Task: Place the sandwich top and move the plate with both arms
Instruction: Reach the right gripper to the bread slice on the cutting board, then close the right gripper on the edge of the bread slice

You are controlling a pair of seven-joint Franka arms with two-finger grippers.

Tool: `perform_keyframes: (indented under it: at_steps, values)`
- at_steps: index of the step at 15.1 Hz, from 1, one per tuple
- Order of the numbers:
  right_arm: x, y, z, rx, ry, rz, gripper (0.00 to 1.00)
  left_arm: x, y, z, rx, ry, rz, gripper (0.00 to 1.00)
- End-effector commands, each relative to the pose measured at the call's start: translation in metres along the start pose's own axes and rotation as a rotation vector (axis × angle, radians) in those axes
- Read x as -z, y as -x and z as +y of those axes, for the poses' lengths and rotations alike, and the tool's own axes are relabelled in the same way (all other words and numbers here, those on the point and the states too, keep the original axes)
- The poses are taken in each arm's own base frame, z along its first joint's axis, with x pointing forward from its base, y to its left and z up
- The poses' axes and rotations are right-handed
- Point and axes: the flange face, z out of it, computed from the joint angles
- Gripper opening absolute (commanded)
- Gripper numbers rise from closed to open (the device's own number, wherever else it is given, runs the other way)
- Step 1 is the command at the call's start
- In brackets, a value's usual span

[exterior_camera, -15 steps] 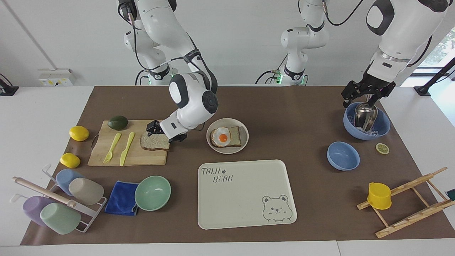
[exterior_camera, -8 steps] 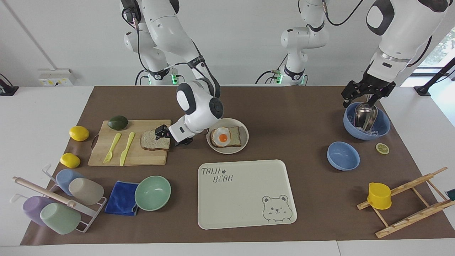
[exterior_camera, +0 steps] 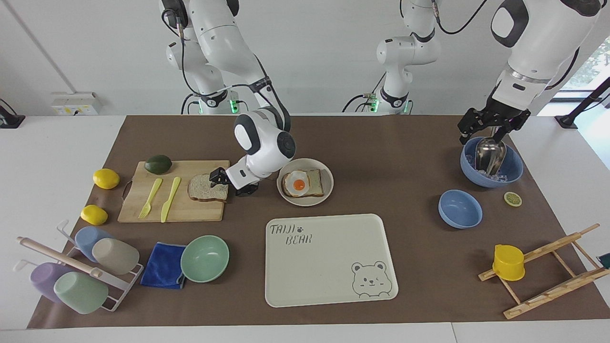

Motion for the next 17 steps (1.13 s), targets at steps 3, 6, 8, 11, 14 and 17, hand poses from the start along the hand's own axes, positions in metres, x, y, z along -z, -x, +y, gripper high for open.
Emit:
perform_keyframes:
  at_steps: [3, 6, 8, 11, 14, 17]
  values:
    - [-0.0055, 0.0083, 0.0067, -0.006, -0.007, 0.012, 0.82, 0.0042, 0.0069, -0.0032, 0.000, 0.009, -0.006, 1.00]
    - [-0.0066, 0.0090, 0.0061, -0.002, -0.007, 0.011, 0.79, 0.0049, 0.0074, -0.0032, 0.000, 0.009, -0.006, 1.00]
    - [-0.0075, 0.0099, 0.0058, -0.001, -0.008, 0.011, 0.79, 0.0049, 0.0074, -0.0032, 0.000, 0.009, -0.006, 1.00]
    - [-0.0129, 0.0142, 0.0036, 0.004, -0.009, 0.009, 0.79, 0.0049, 0.0074, -0.0032, 0.000, 0.009, -0.006, 1.00]
    - [-0.0152, 0.0176, 0.0017, 0.008, -0.015, 0.014, 0.65, 0.0050, 0.0073, -0.0031, 0.000, 0.009, -0.005, 1.00]
    - [-0.0128, 0.0152, 0.0039, 0.010, -0.013, 0.013, 0.28, 0.0049, 0.0074, -0.0032, 0.000, 0.009, -0.006, 1.00]
